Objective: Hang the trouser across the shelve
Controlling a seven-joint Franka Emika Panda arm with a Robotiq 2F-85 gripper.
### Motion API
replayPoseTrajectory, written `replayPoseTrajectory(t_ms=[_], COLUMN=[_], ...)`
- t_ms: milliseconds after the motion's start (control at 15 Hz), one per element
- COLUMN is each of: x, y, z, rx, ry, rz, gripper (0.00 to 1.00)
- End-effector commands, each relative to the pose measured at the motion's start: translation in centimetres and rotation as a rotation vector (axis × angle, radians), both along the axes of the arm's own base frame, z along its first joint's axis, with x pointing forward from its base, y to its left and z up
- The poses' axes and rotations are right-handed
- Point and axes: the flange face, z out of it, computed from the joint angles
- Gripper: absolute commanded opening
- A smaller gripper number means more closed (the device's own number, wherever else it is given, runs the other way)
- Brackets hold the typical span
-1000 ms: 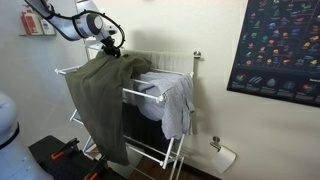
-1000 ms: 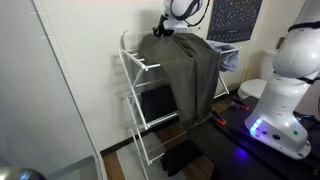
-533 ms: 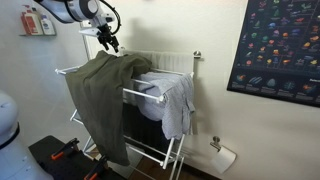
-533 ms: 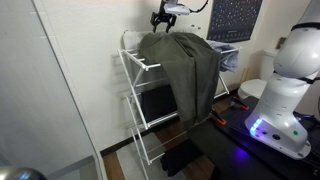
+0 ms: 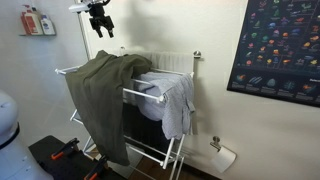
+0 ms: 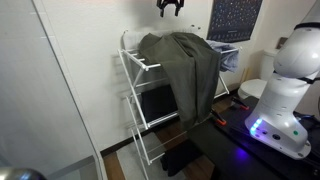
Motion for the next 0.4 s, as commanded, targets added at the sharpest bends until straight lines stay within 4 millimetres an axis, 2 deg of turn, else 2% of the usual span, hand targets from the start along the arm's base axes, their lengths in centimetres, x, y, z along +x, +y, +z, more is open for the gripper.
replayPoseTrajectory(t_ms=[0, 333], x=[-1.14, -1.85], y=[-0.37, -0.41], z=[2.32, 3.12], rx=[-0.052, -0.087], ry=[0.082, 0.126], rz=[0.038, 0.078], gripper=[1.0, 1.0])
